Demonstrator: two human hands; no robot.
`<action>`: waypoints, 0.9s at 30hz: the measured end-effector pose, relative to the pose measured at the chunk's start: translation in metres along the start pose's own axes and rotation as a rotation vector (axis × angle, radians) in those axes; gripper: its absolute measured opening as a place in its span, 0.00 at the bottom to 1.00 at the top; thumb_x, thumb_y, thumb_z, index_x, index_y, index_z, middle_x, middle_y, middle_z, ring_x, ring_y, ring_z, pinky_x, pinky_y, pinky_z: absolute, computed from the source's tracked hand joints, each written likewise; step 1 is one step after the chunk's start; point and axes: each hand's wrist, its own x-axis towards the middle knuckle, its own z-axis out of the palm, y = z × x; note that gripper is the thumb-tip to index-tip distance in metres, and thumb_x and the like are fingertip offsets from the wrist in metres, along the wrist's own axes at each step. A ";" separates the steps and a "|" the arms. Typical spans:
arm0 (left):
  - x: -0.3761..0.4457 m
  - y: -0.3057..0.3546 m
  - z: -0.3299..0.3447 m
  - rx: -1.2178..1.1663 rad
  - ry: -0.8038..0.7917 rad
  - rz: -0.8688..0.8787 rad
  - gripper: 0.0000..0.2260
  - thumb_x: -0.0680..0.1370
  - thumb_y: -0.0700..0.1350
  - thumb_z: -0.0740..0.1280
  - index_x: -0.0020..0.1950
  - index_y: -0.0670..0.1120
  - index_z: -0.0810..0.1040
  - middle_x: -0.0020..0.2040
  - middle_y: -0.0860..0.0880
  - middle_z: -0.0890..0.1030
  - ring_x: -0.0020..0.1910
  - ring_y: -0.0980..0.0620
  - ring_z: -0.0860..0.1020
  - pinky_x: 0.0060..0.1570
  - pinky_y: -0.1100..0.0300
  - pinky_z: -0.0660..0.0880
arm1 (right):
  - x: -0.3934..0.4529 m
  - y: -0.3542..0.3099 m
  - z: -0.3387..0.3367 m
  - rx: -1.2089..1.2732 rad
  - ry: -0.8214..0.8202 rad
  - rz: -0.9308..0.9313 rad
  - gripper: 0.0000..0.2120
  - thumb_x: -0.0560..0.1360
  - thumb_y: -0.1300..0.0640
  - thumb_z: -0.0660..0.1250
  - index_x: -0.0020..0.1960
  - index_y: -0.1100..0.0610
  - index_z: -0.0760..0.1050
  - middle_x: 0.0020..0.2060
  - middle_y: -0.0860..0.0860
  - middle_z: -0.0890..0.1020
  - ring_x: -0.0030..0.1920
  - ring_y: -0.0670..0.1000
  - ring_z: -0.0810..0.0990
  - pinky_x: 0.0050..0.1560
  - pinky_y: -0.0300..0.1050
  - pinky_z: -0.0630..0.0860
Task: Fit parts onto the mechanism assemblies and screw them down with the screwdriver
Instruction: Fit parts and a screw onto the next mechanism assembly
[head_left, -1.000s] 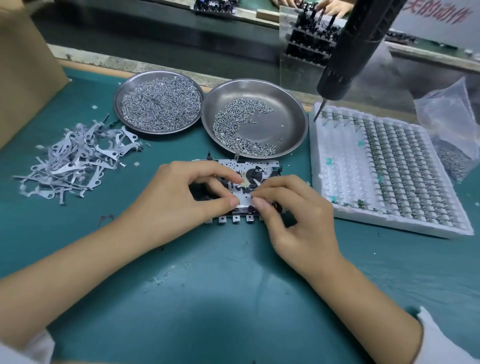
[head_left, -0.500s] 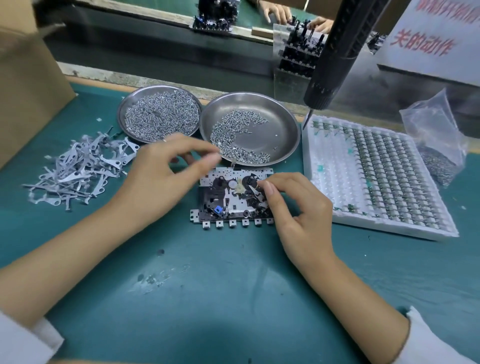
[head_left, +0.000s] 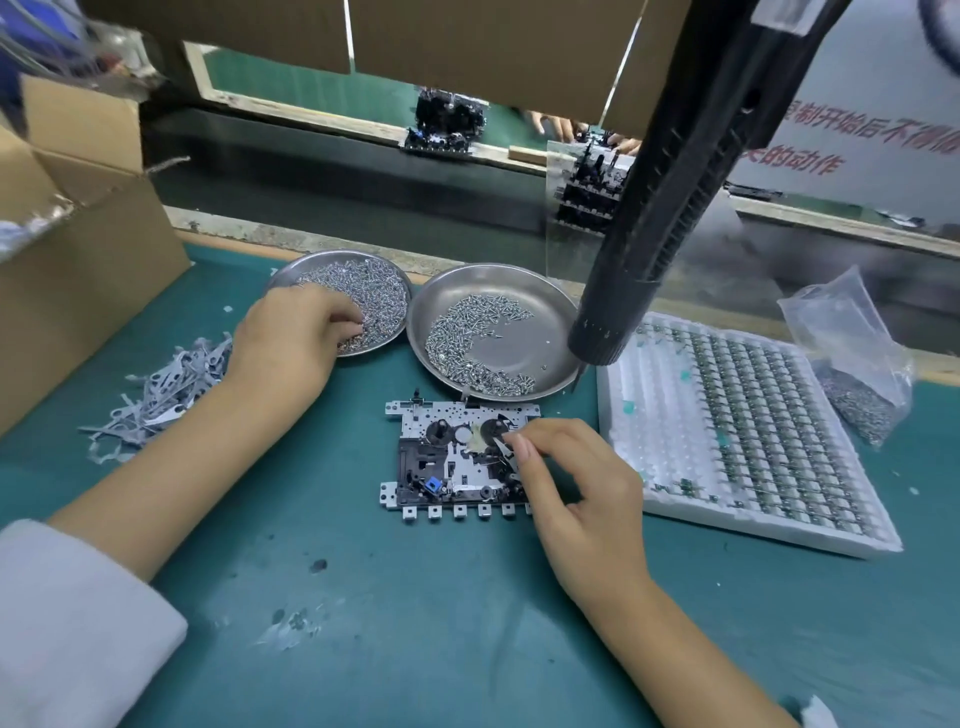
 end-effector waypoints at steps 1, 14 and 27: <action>-0.002 -0.001 -0.001 -0.025 0.030 0.010 0.05 0.76 0.43 0.70 0.50 0.48 0.84 0.48 0.45 0.84 0.51 0.40 0.79 0.52 0.48 0.75 | 0.000 0.000 0.000 0.001 -0.002 0.001 0.06 0.76 0.62 0.66 0.43 0.61 0.81 0.40 0.49 0.80 0.43 0.46 0.78 0.45 0.34 0.72; -0.042 0.018 -0.004 -0.594 0.150 0.013 0.05 0.70 0.38 0.74 0.41 0.47 0.82 0.35 0.57 0.82 0.34 0.67 0.78 0.41 0.77 0.70 | 0.021 -0.009 -0.003 -0.080 0.037 -0.100 0.05 0.75 0.64 0.67 0.47 0.63 0.81 0.42 0.52 0.81 0.45 0.43 0.78 0.51 0.29 0.71; -0.074 0.029 0.008 -0.915 0.071 0.013 0.07 0.71 0.43 0.73 0.43 0.55 0.83 0.41 0.59 0.84 0.40 0.61 0.81 0.45 0.72 0.74 | 0.101 0.005 0.016 -0.556 -0.495 0.313 0.09 0.74 0.68 0.66 0.50 0.61 0.83 0.44 0.59 0.85 0.44 0.57 0.82 0.51 0.52 0.79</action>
